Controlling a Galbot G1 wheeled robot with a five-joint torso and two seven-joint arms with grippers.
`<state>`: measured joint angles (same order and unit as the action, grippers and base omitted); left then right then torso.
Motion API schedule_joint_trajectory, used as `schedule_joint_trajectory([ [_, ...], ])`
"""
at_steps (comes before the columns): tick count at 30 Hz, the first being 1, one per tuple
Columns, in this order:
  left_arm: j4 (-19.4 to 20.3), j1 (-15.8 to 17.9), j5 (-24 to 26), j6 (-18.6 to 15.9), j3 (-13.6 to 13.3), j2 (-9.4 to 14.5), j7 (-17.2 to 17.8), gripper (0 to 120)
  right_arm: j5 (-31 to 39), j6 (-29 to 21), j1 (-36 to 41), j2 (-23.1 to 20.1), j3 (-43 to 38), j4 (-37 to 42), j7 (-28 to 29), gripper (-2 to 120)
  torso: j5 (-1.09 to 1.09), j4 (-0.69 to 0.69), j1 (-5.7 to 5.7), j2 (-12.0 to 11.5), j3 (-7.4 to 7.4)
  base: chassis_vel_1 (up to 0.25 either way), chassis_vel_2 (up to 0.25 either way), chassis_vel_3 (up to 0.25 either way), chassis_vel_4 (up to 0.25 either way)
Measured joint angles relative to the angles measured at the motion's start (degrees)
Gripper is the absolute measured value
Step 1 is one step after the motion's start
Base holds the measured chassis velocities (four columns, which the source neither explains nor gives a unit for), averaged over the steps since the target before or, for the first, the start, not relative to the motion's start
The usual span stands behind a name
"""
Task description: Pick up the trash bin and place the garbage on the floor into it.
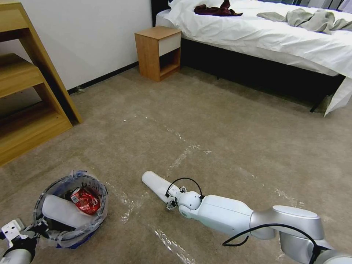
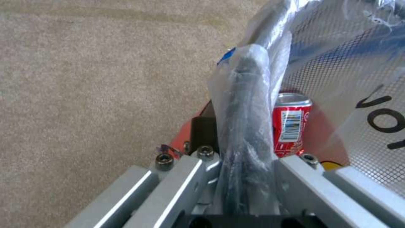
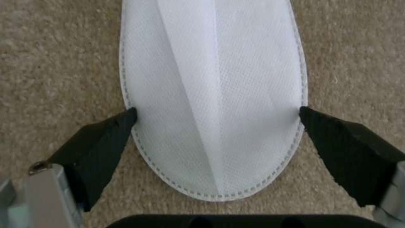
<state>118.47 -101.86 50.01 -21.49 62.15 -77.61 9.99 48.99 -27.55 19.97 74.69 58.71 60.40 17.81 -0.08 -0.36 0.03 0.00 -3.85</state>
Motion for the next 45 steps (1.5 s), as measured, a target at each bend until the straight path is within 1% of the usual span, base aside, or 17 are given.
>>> schedule_joint_trajectory([
  [8,-0.35,0.20,-0.07,0.31,-0.02,0.06,-0.11,1,-0.27,1.05,-0.29,0.24,0.27,0.19,-0.19,90,0.00,0.01,0.00,0.00,0.00,0.000,0.000,0.000,0.000],
  [10,-0.35,0.25,-0.16,0.33,-0.02,0.00,-0.11,1,-0.27,1.21,-0.33,0.10,0.30,0.71,-0.10,82,0.00,0.01,0.00,0.00,0.00,0.000,0.000,0.000,0.000],
  [11,-0.36,0.29,-0.20,0.34,-0.05,-0.02,-0.11,1,-0.27,1.33,-0.34,-0.04,0.29,1.11,0.13,75,0.00,0.01,0.00,0.00,0.00,0.000,0.000,0.000,0.000],
  [13,-0.36,0.31,-0.21,0.34,-0.07,-0.02,-0.11,1,-0.27,1.36,-0.34,-0.10,0.30,1.27,0.20,75,0.00,0.01,0.00,0.00,0.00,0.000,0.000,0.000,0.000],
  [14,-0.41,0.41,-0.32,0.36,-0.15,-0.04,-0.11,1,-0.26,1.46,-0.34,-0.28,0.30,1.71,0.40,66,0.01,0.01,0.00,0.00,0.00,0.000,0.000,0.000,0.000],
  [15,-0.42,0.47,-0.36,0.37,-0.25,-0.06,-0.09,1,-0.25,1.52,-0.30,-0.39,0.29,1.87,0.50,61,0.00,0.01,0.00,0.00,0.00,0.000,0.000,0.000,0.000],
  [16,-0.42,0.47,-0.36,0.37,-0.25,-0.06,-0.09,1,-0.25,1.52,-0.30,-0.39,0.29,1.87,0.50,61,0.00,0.01,0.00,0.00,0.00,0.000,0.000,0.000,0.000],
  [19,-0.43,0.53,-0.49,0.40,-0.63,-0.17,-0.03,1,-0.40,1.83,0.07,-0.48,0.22,1.59,0.58,46,0.00,0.01,0.00,0.00,0.00,0.000,0.000,0.000,0.000],
  [20,-0.43,0.53,-0.49,0.40,-0.63,-0.17,-0.03,1,-0.40,1.83,0.07,-0.48,0.22,1.59,0.58,46,0.00,0.01,0.00,0.00,0.00,0.000,0.000,0.000,0.000],
  [23,-0.41,0.54,-0.53,0.41,-0.75,-0.17,0.03,1,-0.69,2.14,0.52,-0.46,0.05,0.90,0.42,33,0.01,0.01,0.00,0.00,0.00,0.000,0.000,0.000,0.000],
  [25,-0.40,0.54,-0.53,0.41,-0.75,-0.16,0.05,1,-0.76,2.19,0.61,-0.44,0.00,0.78,0.41,29,0.01,0.01,0.00,0.00,0.00,0.000,0.000,0.000,0.000],
  [28,-0.30,0.50,-0.54,0.42,-0.87,-0.11,0.10,1,-1.04,2.31,0.96,-0.21,-0.20,0.06,0.32,19,0.01,0.01,0.00,0.00,0.00,0.000,0.000,0.000,0.000],
  [34,-0.21,0.53,-0.57,0.42,-1.21,-0.14,0.19,1,-1.86,2.86,1.43,0.67,-0.45,-1.86,-0.36,11,0.01,0.01,0.00,0.00,0.01,0.000,0.000,0.000,0.000],
  [35,-0.24,0.56,-0.60,0.43,-1.27,-0.16,0.20,1,-2.01,3.04,1.46,0.85,-0.48,-2.33,-0.60,6,0.01,0.01,0.00,0.00,0.01,0.000,0.000,0.000,0.000],
  [36,-0.24,0.56,-0.60,0.43,-1.27,-0.16,0.20,1,-2.01,3.04,1.46,0.85,-0.48,-2.33,-0.60,6,0.01,0.01,0.00,0.00,0.01,0.000,0.000,0.000,0.000],
  [38,-0.41,0.58,-0.66,0.47,-1.30,-0.16,0.21,1,-2.22,3.38,1.46,1.11,-0.52,-3.14,-1.00,0,0.01,0.01,0.00,0.01,0.01,0.000,0.000,0.000,0.000],
  [45,-0.60,0.71,-0.69,0.54,-1.30,-0.09,0.26,1,-2.55,3.81,1.45,1.42,-0.54,-3.92,-1.39,0,0.00,0.00,0.00,0.01,0.01,0.000,0.000,0.000,0.000],
])
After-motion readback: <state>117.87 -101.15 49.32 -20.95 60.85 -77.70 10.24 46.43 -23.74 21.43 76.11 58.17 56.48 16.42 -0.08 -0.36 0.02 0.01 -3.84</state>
